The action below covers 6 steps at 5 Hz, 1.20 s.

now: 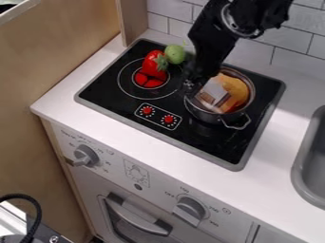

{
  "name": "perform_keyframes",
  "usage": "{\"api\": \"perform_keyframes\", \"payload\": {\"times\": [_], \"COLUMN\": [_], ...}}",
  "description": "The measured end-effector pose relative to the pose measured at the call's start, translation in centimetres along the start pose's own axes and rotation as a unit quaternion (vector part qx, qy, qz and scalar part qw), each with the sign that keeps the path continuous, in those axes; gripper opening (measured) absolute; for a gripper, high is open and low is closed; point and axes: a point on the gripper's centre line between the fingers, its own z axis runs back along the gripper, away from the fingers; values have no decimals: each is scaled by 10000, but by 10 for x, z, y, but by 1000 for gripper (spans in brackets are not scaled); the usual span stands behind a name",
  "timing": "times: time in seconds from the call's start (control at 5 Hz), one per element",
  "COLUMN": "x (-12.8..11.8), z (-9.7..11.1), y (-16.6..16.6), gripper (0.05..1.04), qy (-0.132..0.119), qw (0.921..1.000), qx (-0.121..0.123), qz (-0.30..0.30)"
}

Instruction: Move the tin into the bottom side of the burner

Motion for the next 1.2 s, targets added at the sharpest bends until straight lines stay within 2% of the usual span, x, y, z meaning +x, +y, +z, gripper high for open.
{"api": "perform_keyframes", "payload": {"times": [0.4, 0.6, 0.8, 1.0, 1.2], "x": [-2, 4, 11, 7, 4], "z": [9, 26, 42, 39, 26], "y": [0, 5, 12, 31, 42], "gripper": [999, 999, 999, 999, 999], "qy": [-21, 155, 297, 248, 202], "qw": [10000, 9998, 9994, 9991, 9988], "qx": [63, 52, -83, -149, -272], "qz": [-60, -113, -129, -300, -359]}}
